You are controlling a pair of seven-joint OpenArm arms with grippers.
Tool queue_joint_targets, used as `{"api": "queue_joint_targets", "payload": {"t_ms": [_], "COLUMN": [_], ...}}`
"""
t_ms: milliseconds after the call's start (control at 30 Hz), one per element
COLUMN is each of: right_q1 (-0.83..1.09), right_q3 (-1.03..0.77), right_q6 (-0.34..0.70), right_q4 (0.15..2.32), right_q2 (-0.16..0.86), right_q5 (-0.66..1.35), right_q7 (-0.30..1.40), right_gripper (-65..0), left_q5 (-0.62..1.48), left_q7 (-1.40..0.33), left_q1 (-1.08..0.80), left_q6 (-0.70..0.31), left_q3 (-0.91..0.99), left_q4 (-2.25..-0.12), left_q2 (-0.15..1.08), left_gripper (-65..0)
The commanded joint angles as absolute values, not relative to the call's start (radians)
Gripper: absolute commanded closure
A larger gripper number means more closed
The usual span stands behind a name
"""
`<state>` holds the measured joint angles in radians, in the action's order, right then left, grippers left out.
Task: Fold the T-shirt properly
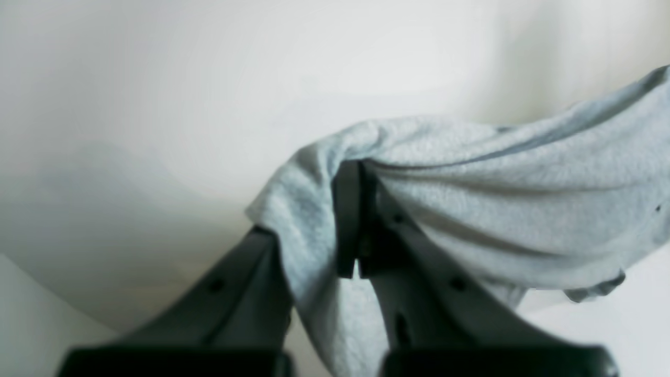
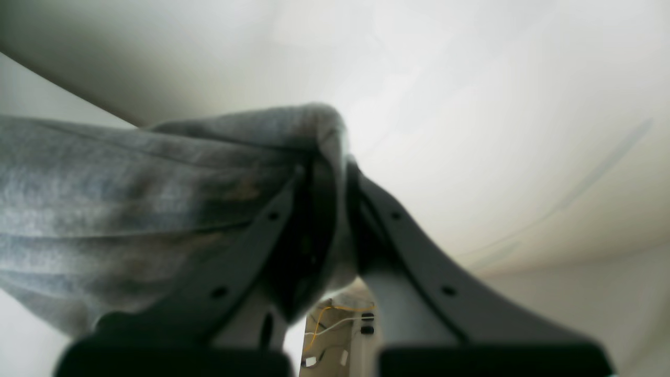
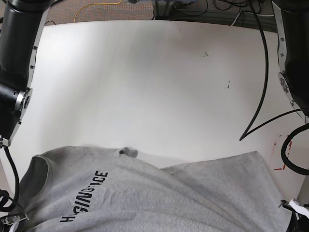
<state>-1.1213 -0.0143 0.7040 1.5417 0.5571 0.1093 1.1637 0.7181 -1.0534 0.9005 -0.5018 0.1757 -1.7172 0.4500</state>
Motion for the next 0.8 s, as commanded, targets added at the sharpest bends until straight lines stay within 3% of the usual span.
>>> {"api": "queue_joint_targets", "payload": {"t_ms": [0, 267, 767], "right_q1": [-1.175, -1.171, -1.076], "right_q3": [-0.018, -0.016, -0.016], "right_q6": [0.698, 0.698, 0.698], "right_q4": [1.552, 1.532, 1.489], "right_q2": [0.567, 0.567, 0.573], "right_q5": [0.107, 0.107, 0.105], "right_q7": [1.141, 1.139, 1.092], "right_gripper": [0.0, 0.0, 0.0], "left_q5": [0.727, 0.727, 0.727], "left_q7": [-1.015, -1.018, -1.012], "left_q1": [0.937, 0.932, 0.759], "left_q6": [-0.498, -0.498, -0.498], "left_q3": [0.179, 0.177, 0.179], "left_q4": [-1.724, -1.724, -1.724], "left_q2": [0.458, 0.456, 0.456], "left_gripper": [0.0, 0.0, 0.0]}}
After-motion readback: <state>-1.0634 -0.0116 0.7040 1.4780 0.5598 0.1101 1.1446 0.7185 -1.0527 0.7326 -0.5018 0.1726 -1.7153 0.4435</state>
